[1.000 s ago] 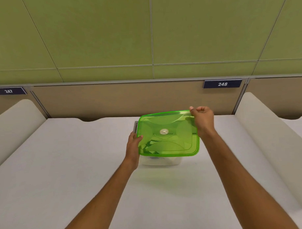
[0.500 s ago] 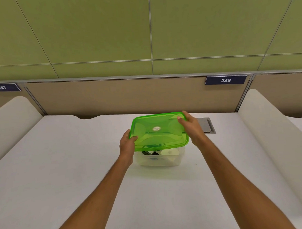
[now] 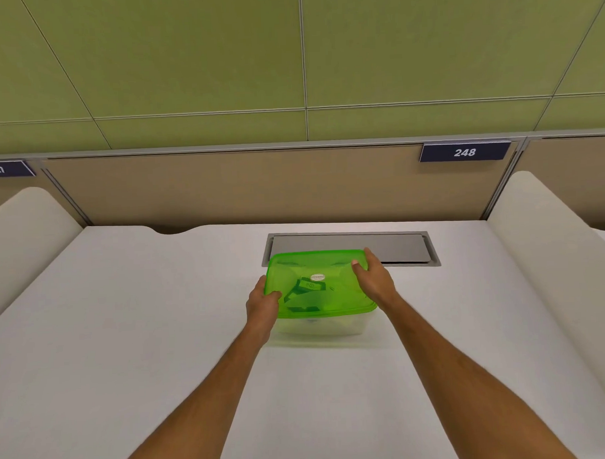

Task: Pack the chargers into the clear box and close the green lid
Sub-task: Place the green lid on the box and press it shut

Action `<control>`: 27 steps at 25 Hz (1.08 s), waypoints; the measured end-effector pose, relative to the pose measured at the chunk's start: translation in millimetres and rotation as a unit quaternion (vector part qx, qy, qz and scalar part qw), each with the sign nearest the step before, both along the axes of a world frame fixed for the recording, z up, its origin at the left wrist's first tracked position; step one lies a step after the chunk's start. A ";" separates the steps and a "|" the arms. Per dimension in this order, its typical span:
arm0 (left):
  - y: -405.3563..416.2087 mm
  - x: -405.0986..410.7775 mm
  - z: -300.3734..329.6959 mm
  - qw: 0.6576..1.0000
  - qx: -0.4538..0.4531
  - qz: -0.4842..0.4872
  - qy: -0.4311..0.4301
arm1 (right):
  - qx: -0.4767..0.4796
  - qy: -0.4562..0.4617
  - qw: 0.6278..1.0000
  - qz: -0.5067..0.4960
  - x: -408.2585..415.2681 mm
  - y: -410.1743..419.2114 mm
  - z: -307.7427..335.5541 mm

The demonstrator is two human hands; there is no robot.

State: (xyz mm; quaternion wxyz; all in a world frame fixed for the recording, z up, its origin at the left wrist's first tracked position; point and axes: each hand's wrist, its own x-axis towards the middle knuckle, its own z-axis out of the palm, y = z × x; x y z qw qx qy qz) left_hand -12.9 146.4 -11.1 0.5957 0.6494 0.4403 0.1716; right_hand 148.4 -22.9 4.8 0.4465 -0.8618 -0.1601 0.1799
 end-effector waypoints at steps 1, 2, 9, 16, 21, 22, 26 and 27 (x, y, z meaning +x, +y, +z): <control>1.6 -0.3 -3.1 1.000 0.002 -0.002 0.007 | -0.017 -0.007 1.000 0.008 0.0 0.6 -5.4; 3.3 0.8 -5.3 1.000 0.006 -0.005 0.012 | -0.031 -0.014 0.999 0.013 0.8 1.1 -10.8; 12.8 9.6 -12.8 0.998 0.056 -0.019 0.013 | -0.154 -0.065 0.985 -0.028 5.4 14.9 -26.1; 12.8 10.8 -24.7 0.987 0.154 -0.008 0.040 | -0.206 -0.087 0.972 -0.071 -0.2 18.0 -29.5; 10.5 8.1 -28.9 0.981 0.183 0.000 0.062 | -0.165 -0.072 0.974 -0.139 -1.3 16.4 -38.4; 10.2 7.7 -29.6 0.980 0.188 -0.003 0.067 | -0.159 -0.076 0.973 -0.147 -1.9 16.3 -40.5; 17.1 14.2 -23.8 0.975 0.205 0.008 0.088 | -0.164 -0.077 0.973 -0.142 -0.8 18.1 -40.4; 20.7 16.1 -22.5 0.975 0.204 0.011 0.086 | -0.167 -0.081 0.973 -0.140 -0.7 17.9 -40.9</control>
